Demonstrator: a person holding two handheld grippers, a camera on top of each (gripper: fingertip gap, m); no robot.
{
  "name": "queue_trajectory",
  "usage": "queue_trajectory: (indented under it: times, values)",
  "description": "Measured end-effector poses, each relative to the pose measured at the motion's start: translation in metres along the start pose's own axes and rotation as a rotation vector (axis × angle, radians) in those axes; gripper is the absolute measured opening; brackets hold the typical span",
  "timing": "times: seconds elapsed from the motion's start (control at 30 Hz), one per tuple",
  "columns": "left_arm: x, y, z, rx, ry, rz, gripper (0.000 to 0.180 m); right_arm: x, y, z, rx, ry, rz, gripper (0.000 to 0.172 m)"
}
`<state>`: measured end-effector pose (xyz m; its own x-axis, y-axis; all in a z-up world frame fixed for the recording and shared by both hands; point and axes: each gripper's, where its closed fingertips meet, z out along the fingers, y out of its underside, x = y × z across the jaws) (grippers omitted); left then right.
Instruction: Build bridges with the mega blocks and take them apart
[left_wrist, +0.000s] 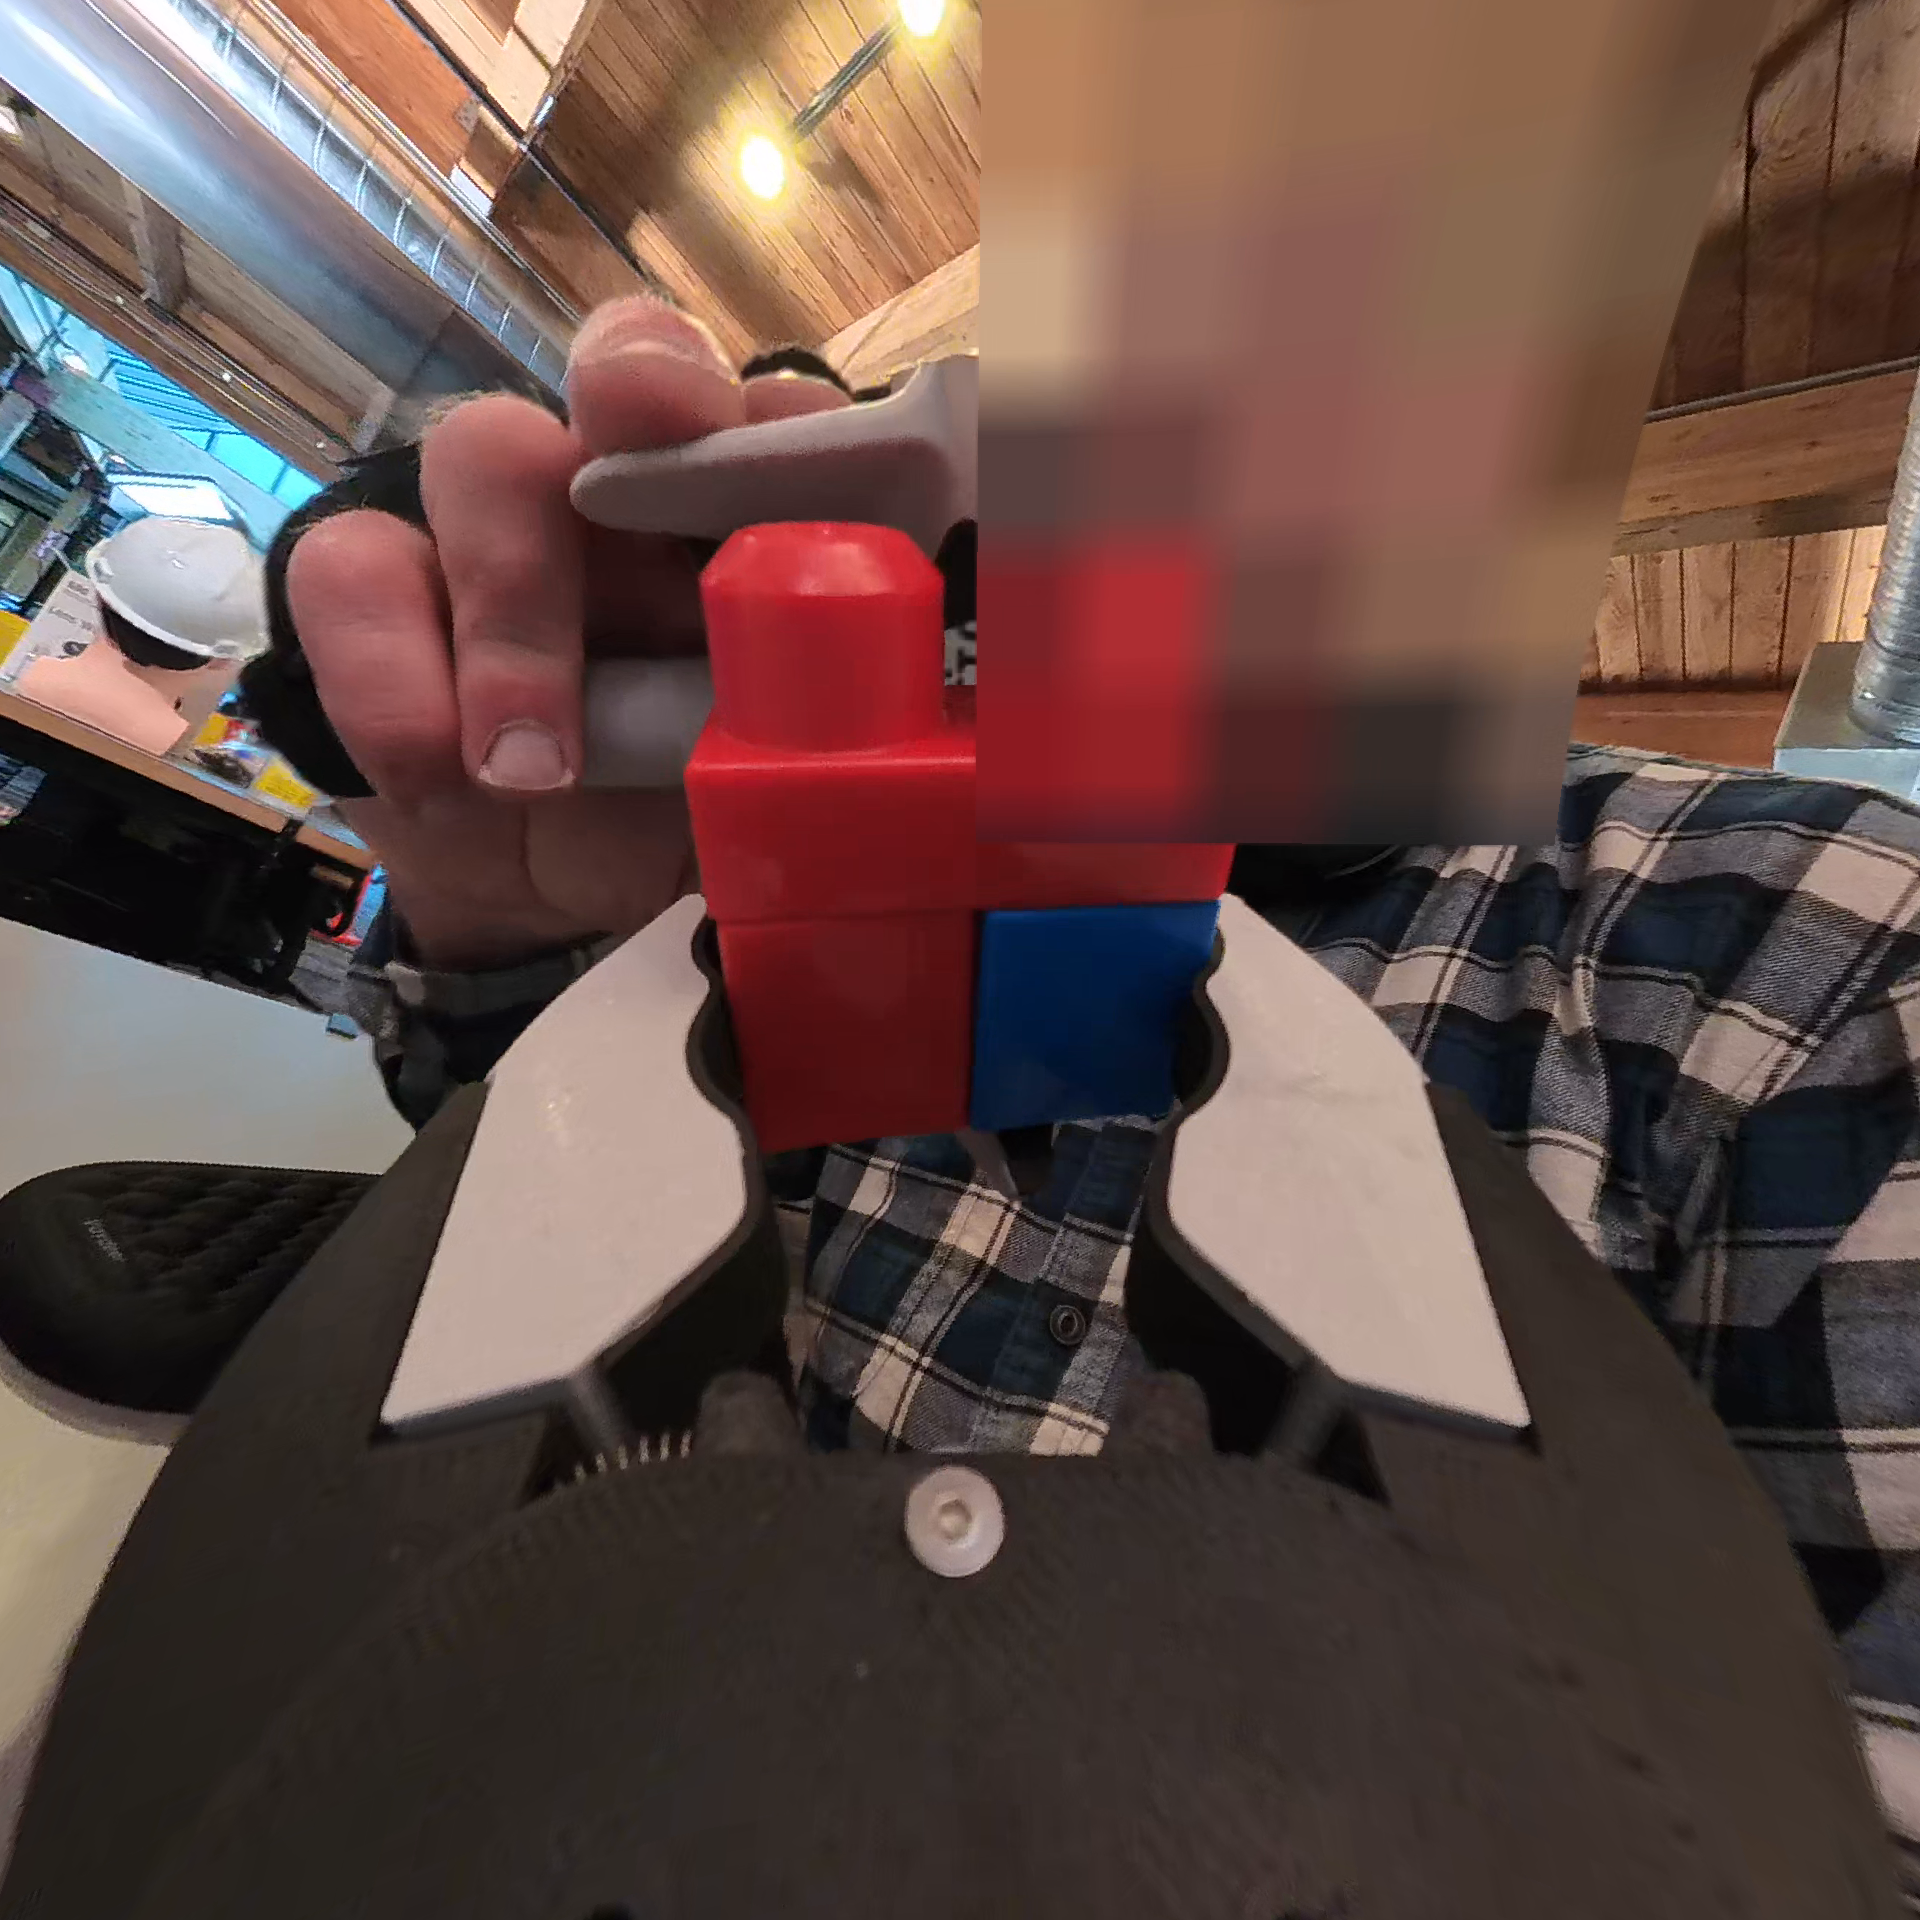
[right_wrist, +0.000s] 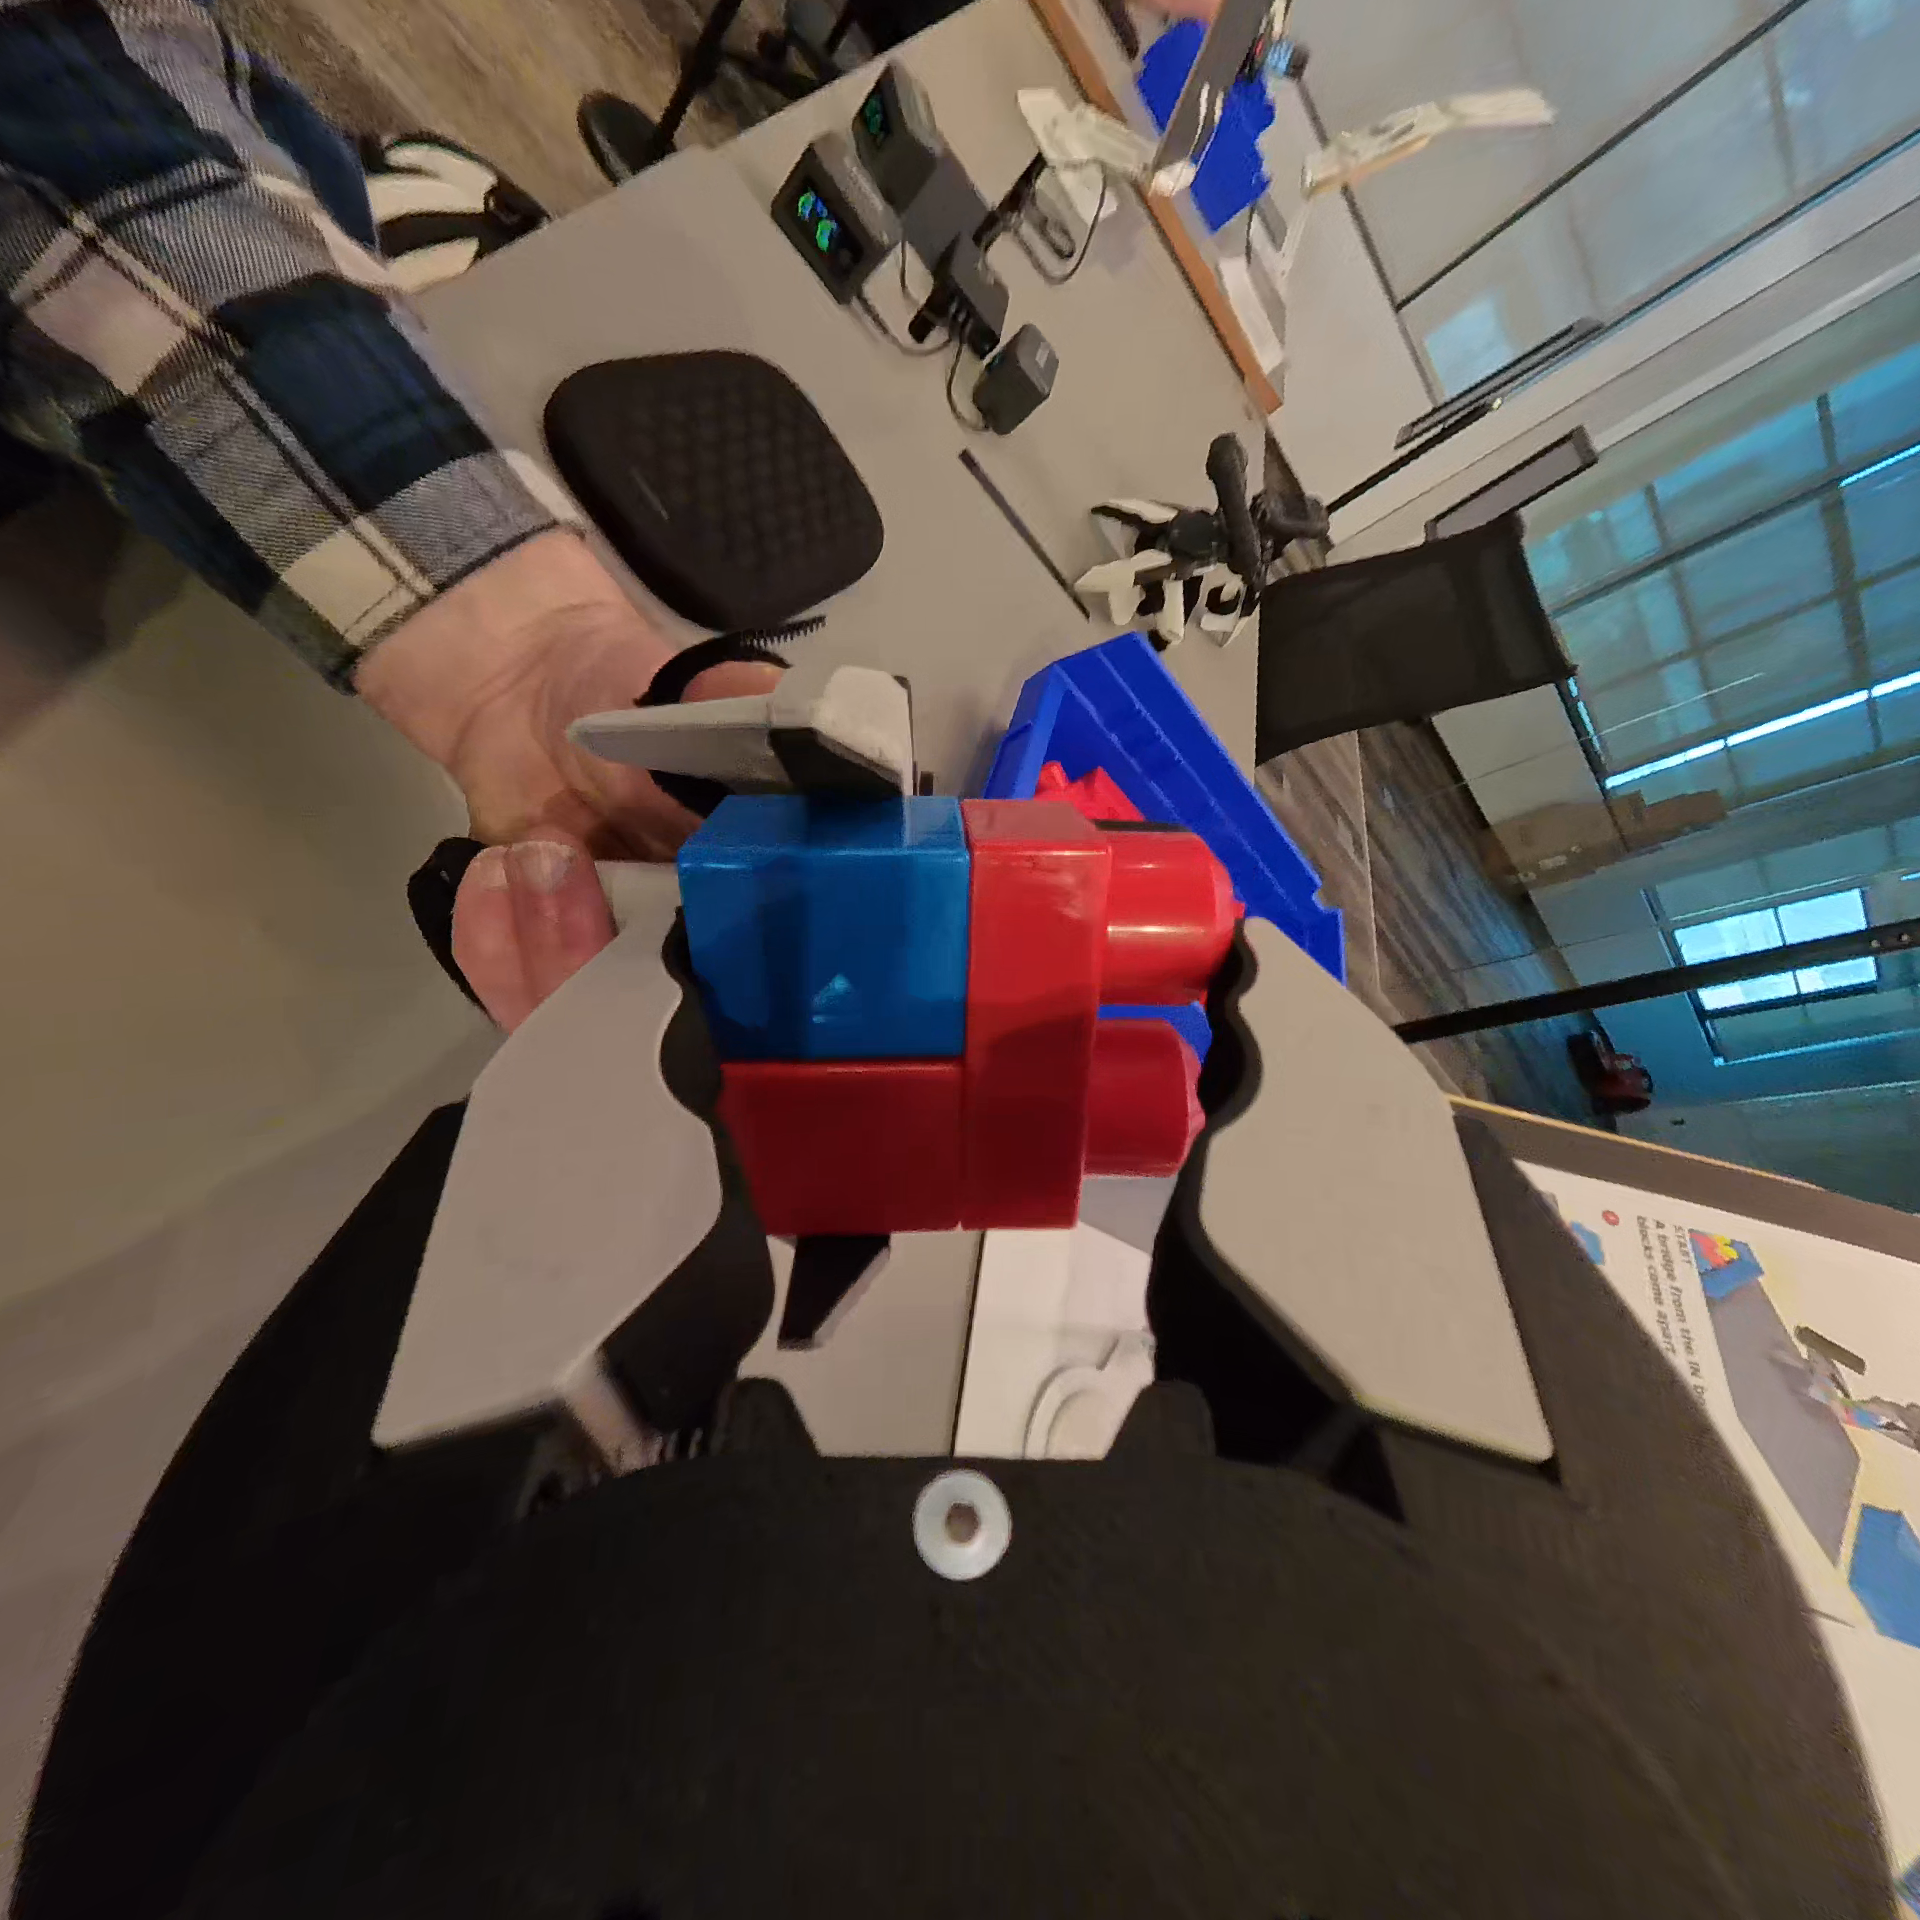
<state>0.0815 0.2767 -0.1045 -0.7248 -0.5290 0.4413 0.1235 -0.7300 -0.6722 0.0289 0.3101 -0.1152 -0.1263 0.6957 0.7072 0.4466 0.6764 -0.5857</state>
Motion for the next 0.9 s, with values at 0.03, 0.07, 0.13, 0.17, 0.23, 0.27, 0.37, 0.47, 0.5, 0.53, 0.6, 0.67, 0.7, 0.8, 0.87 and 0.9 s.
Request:
queue_trajectory:
  times: [0.03, 0.07, 0.13, 0.17, 0.23, 0.27, 0.37, 0.47, 0.5, 0.53, 0.6, 0.67, 0.7, 0.8, 0.87, 0.9]
  values:
    - [-0.002, 0.002, -0.001, -0.005, -0.008, -0.003, 0.082, -0.001, 0.002, 0.0, -0.016, -0.007, -0.004, 0.093]
    - [-0.002, 0.003, 0.0, -0.008, -0.006, -0.002, 0.082, -0.003, 0.001, 0.0, -0.018, -0.014, -0.003, 0.093]
    - [0.001, 0.003, -0.001, 0.002, 0.011, 0.005, 0.082, -0.003, -0.001, 0.001, 0.005, -0.02, 0.015, 0.094]
    - [0.001, 0.003, -0.001, 0.006, 0.012, 0.001, 0.081, -0.002, 0.0, 0.002, 0.009, -0.023, 0.034, 0.094]
    - [-0.001, -0.001, -0.004, 0.032, 0.02, -0.022, 0.081, 0.001, 0.002, 0.003, 0.01, 0.002, 0.032, 0.1]
    - [0.0, 0.001, -0.004, 0.024, 0.028, -0.015, 0.081, -0.001, 0.003, 0.001, 0.014, -0.008, 0.026, 0.104]
    - [0.008, 0.004, -0.002, 0.0, 0.067, -0.012, 0.081, -0.007, 0.01, -0.001, 0.007, -0.08, 0.062, 0.102]
    - [0.01, 0.006, -0.001, -0.019, 0.081, -0.009, 0.082, -0.007, 0.008, -0.004, 0.033, -0.091, 0.063, 0.094]
    - [0.011, 0.005, -0.001, -0.012, 0.095, -0.012, 0.082, -0.006, 0.008, -0.004, 0.031, -0.09, 0.068, 0.094]
    - [0.012, 0.005, -0.001, -0.01, 0.101, -0.012, 0.081, -0.007, 0.009, -0.004, 0.016, -0.089, 0.063, 0.094]
    - [0.011, 0.007, -0.001, -0.014, 0.099, -0.01, 0.082, -0.009, 0.01, -0.004, -0.013, -0.097, 0.046, 0.093]
    - [0.011, 0.008, -0.001, -0.012, 0.107, -0.016, 0.082, -0.01, 0.011, -0.003, -0.022, -0.11, 0.058, 0.093]
    - [0.011, 0.008, -0.002, -0.008, 0.106, -0.022, 0.082, -0.01, 0.013, -0.003, -0.03, -0.115, 0.06, 0.093]
    - [0.01, 0.007, -0.005, 0.0, 0.104, -0.023, 0.082, -0.009, 0.013, -0.001, -0.031, -0.113, 0.07, 0.093]
    - [0.01, 0.009, -0.004, -0.023, 0.091, -0.021, 0.082, -0.011, 0.012, -0.002, -0.004, -0.16, 0.126, 0.094]
    - [0.009, 0.011, -0.003, -0.047, 0.09, -0.028, 0.081, -0.012, 0.011, -0.005, 0.018, -0.192, 0.147, 0.097]
